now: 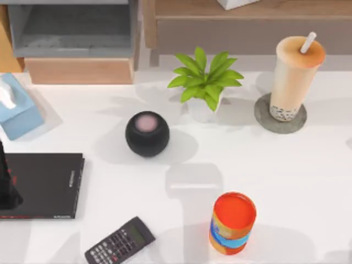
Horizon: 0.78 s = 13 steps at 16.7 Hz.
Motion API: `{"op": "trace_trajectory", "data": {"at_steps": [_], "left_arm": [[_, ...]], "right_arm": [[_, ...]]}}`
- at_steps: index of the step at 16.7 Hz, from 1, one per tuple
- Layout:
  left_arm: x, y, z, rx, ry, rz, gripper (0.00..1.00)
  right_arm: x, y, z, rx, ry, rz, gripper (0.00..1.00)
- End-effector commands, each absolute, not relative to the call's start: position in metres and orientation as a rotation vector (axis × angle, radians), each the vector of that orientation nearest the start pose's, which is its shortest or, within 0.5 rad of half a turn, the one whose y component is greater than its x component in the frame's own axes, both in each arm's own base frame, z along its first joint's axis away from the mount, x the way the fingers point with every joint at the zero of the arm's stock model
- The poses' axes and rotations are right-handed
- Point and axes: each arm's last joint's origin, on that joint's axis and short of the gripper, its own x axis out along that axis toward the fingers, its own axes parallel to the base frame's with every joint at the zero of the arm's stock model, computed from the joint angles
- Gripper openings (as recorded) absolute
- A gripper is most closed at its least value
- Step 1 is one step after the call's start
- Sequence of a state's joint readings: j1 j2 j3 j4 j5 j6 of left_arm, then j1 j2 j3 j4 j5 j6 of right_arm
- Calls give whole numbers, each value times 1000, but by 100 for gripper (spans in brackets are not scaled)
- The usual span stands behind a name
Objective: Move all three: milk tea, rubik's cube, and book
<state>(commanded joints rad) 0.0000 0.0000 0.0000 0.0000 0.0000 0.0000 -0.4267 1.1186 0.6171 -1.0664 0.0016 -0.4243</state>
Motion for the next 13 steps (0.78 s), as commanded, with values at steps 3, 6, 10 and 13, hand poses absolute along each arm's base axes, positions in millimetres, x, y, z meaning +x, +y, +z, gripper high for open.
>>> {"op": "trace_trajectory", "data": {"at_steps": [3, 6, 10, 13], "left_arm": [[106, -1, 160, 0, 0, 0, 100], [106, -1, 160, 0, 0, 0, 100], [106, -1, 160, 0, 0, 0, 100], [106, -1, 160, 0, 0, 0, 100]], "right_arm": [[139, -63, 151, 6, 1567, -9, 100], [138, -63, 145, 7, 1571, -7, 100], [138, -63, 145, 7, 1571, -7, 85], [138, -63, 145, 7, 1571, -7, 62]]}}
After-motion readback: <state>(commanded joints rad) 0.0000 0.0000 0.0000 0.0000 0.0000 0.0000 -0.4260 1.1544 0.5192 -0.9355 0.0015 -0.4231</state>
